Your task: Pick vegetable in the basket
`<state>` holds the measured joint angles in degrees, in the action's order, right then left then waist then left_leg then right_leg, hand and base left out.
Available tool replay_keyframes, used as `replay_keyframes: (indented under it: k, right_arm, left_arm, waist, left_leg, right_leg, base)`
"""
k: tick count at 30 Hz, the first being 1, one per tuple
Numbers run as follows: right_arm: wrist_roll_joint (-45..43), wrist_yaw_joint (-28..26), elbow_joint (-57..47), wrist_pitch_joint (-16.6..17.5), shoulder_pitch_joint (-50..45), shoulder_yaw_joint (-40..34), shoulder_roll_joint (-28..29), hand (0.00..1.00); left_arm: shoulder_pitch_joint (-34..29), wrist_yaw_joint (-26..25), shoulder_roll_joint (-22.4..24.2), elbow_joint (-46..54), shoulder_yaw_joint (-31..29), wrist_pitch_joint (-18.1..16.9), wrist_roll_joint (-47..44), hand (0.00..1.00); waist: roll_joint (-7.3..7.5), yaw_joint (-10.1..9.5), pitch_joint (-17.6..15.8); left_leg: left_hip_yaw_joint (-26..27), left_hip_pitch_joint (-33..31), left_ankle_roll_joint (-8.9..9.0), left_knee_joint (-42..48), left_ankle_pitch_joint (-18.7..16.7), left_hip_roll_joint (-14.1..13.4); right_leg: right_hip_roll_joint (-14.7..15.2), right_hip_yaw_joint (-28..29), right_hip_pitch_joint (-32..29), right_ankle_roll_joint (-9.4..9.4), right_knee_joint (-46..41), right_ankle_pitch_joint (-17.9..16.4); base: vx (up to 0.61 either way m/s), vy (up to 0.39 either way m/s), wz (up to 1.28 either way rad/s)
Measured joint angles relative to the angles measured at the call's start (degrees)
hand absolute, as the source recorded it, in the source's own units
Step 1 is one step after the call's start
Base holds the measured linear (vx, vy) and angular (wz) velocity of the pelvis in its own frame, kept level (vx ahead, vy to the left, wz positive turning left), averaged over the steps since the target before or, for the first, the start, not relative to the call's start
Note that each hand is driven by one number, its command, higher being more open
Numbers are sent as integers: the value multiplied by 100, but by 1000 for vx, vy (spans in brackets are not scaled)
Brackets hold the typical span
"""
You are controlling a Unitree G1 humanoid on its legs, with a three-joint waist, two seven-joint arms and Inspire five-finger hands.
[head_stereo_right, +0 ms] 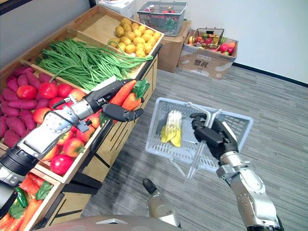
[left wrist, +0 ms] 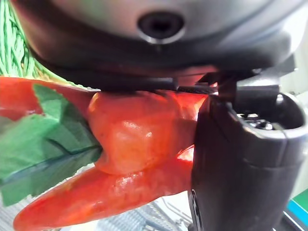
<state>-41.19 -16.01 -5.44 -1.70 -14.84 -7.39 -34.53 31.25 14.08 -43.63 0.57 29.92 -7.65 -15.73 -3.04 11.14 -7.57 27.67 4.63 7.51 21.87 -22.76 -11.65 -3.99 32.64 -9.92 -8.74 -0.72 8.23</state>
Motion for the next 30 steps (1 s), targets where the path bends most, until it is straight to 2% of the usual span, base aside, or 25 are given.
replay_keyframes:
  k: [9,12,13,15,21,28,30]
  right_arm:
    - [-348,-309,-4,-14,212,1176,-768,0]
    - [-621,-364,-319,-16,627,2020,-1249,0]
    - [-647,-371,-348,-16,674,2096,-1274,0]
    - [-659,-507,-556,-14,968,2468,-1298,0]
    - [-669,-565,-606,-14,1582,2965,-1298,0]
    - [-669,-564,-603,-14,1585,3001,-1323,0]
    - [-669,-568,-594,-14,1586,3002,-1416,0]
  left_arm:
    - [82,47,-436,706,126,-260,-200,0]
    - [77,73,-769,977,129,-467,-247,0]
    - [76,75,-803,990,129,-477,-252,0]
    - [7,92,-1053,1115,123,-488,-448,0]
    - [-336,129,-1368,1207,100,-493,-445,0]
    - [-529,226,-1597,1406,4,-488,-460,0]
    - [-794,273,-1715,1611,-357,-492,-514,0]
  waist:
    - [-56,-46,-31]
    - [-144,-198,-81]
    - [-149,-206,-83]
    - [-149,-346,-87]
    - [-150,-523,-122]
    - [-155,-619,-263]
    - [-201,-644,-311]
  left_leg:
    - [193,-15,-17,313,-174,-112]
    - [471,-14,24,705,-404,-345]
    - [504,-14,29,736,-421,-373]
    - [710,-22,78,991,-568,-550]
    - [1111,1,140,1406,-814,-833]
    - [1207,149,153,1391,-824,-846]
    - [1193,213,152,1381,-824,-847]
  right_leg:
    - [-76,184,9,-79,-10,50]
    - [-274,434,2,-136,17,128]
    - [-296,462,2,-142,21,142]
    - [-424,668,5,-166,159,282]
    - [-617,1051,5,-232,361,490]
    - [-627,1108,111,-240,383,509]
    - [-622,1093,184,-240,388,509]
  base:
    - [3,15,-10]
    - [33,30,-45]
    - [34,21,-53]
    - [27,19,-50]
    - [33,36,-39]
    - [60,48,-5]
    - [64,47,6]
